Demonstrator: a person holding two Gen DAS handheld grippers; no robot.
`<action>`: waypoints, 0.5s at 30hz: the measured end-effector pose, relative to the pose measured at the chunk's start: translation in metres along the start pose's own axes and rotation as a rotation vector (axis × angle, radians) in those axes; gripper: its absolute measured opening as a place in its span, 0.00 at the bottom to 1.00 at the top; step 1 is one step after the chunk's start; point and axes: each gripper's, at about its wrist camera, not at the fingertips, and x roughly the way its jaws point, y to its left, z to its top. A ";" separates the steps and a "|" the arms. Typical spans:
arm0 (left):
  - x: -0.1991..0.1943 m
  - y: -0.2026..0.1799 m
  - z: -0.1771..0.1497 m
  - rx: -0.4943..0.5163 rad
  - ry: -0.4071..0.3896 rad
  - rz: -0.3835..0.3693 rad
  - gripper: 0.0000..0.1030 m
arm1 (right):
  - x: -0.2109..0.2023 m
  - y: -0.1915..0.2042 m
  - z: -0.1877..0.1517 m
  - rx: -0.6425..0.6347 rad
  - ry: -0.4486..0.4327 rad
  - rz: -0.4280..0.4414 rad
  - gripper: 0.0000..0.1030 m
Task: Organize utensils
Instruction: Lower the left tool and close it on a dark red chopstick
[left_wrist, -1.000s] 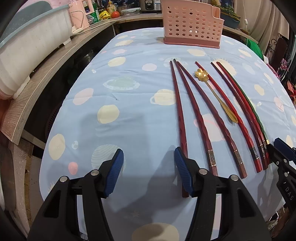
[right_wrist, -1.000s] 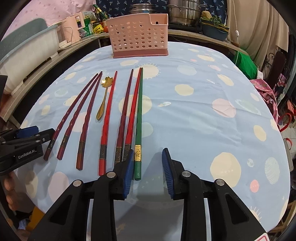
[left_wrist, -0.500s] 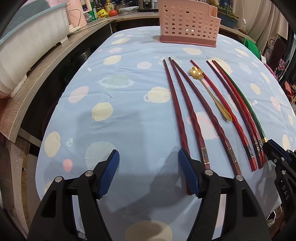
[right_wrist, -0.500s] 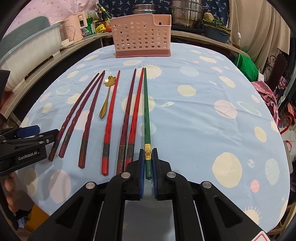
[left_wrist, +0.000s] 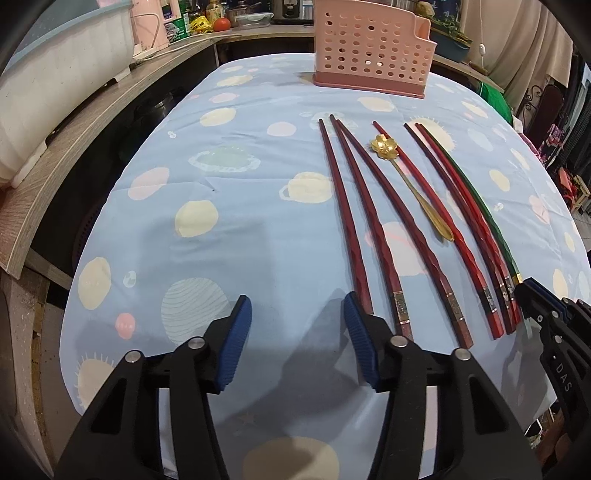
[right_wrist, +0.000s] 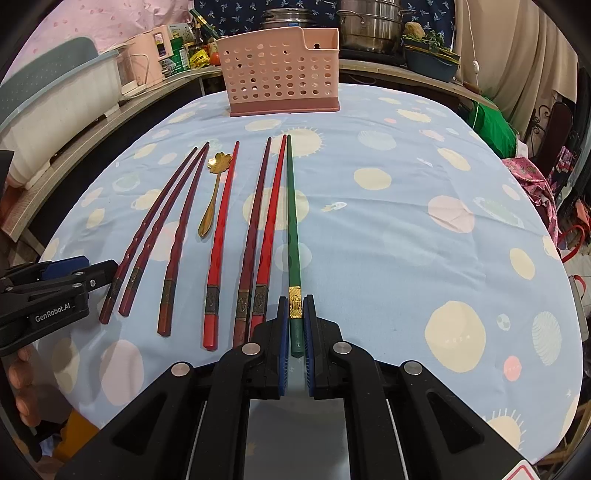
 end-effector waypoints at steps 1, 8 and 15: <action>0.000 -0.001 0.000 0.004 -0.001 -0.002 0.42 | 0.000 0.000 0.000 0.002 0.000 0.002 0.07; -0.009 -0.001 -0.001 -0.021 -0.007 -0.051 0.42 | 0.001 -0.001 0.000 0.005 0.001 0.005 0.07; -0.010 -0.013 -0.002 -0.001 -0.007 -0.071 0.46 | 0.001 -0.001 0.001 0.008 0.001 0.006 0.07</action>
